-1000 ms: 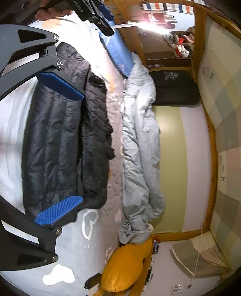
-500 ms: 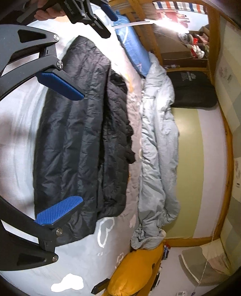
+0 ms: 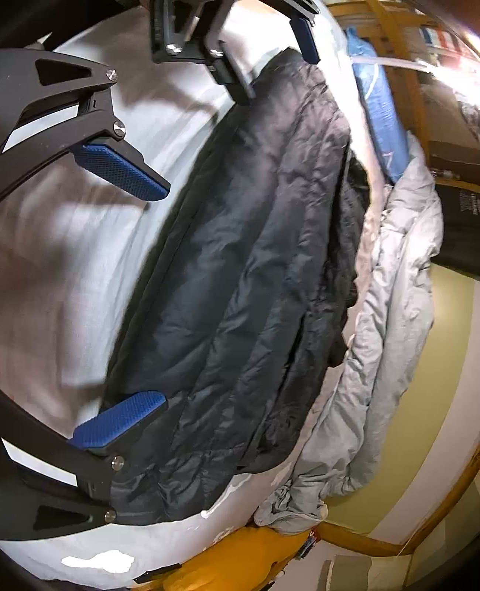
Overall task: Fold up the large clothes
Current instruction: 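Grasp the folded jacket's edge with both grippers and lift it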
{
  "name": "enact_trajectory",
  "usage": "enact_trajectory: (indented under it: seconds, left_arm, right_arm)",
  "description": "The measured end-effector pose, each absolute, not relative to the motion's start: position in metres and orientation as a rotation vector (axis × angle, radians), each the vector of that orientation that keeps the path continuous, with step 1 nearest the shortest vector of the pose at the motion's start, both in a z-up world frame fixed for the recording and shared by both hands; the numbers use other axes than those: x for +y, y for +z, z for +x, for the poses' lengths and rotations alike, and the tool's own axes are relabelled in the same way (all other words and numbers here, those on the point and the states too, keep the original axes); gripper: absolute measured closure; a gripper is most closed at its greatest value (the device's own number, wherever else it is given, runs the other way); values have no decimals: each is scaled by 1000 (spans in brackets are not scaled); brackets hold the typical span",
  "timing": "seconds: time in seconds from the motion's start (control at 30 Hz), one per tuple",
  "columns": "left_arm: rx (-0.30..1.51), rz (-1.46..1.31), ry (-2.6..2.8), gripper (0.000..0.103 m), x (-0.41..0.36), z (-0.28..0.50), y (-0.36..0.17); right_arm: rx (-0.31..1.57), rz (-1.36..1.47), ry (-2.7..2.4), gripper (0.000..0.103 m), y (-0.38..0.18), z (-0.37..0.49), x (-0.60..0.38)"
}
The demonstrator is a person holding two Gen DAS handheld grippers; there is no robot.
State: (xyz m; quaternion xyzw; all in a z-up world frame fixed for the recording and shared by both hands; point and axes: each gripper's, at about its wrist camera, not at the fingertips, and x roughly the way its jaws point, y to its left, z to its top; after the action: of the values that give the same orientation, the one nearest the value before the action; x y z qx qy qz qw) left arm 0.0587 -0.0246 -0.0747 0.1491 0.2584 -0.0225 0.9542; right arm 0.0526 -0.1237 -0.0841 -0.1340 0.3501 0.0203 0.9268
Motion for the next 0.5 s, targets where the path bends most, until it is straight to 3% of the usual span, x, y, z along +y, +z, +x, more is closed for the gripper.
enact_trajectory:
  seconds: [0.5]
  left_arm:
    - [668, 274, 88, 0, 10, 111, -97]
  right_arm:
    - [739, -401, -220, 1, -96, 76, -157]
